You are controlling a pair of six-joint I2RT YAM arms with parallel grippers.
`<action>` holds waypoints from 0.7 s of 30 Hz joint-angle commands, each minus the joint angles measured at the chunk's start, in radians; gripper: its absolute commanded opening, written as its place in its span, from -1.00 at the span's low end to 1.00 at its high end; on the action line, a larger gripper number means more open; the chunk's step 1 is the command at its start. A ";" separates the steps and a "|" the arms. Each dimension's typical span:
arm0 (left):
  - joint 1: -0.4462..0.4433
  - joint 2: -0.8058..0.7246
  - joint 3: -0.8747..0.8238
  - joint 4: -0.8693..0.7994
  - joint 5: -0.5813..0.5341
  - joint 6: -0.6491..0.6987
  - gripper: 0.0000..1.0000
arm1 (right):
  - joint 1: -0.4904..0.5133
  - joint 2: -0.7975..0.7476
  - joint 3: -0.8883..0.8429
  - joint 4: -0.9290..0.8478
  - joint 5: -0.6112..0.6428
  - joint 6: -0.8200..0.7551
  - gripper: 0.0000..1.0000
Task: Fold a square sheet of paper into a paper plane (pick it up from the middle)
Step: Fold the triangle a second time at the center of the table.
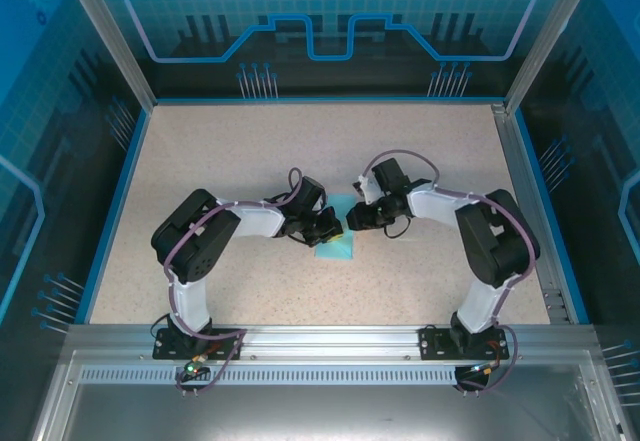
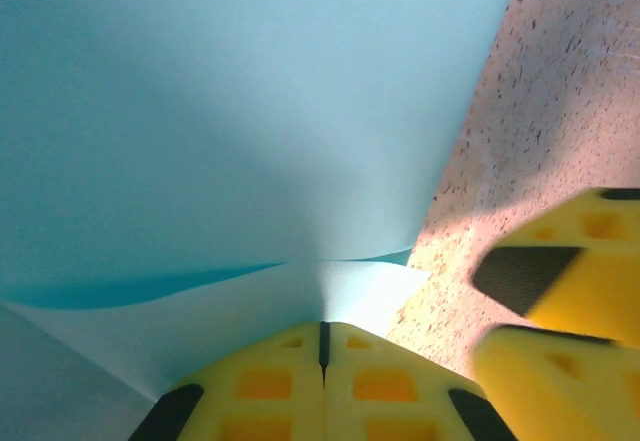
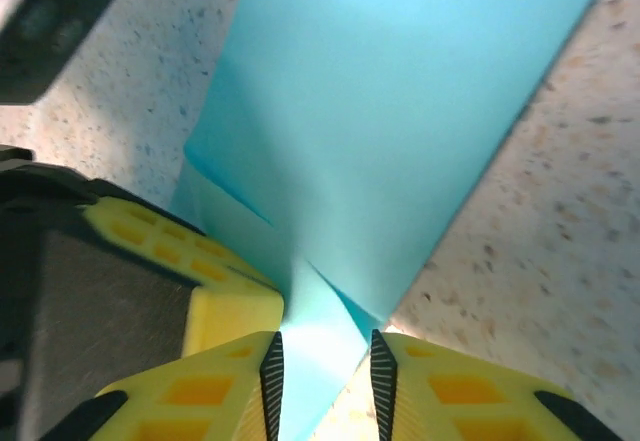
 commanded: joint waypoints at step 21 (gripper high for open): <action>-0.011 0.006 -0.010 -0.038 -0.004 -0.015 -1.00 | 0.106 -0.007 -0.101 0.016 -0.194 0.152 -0.75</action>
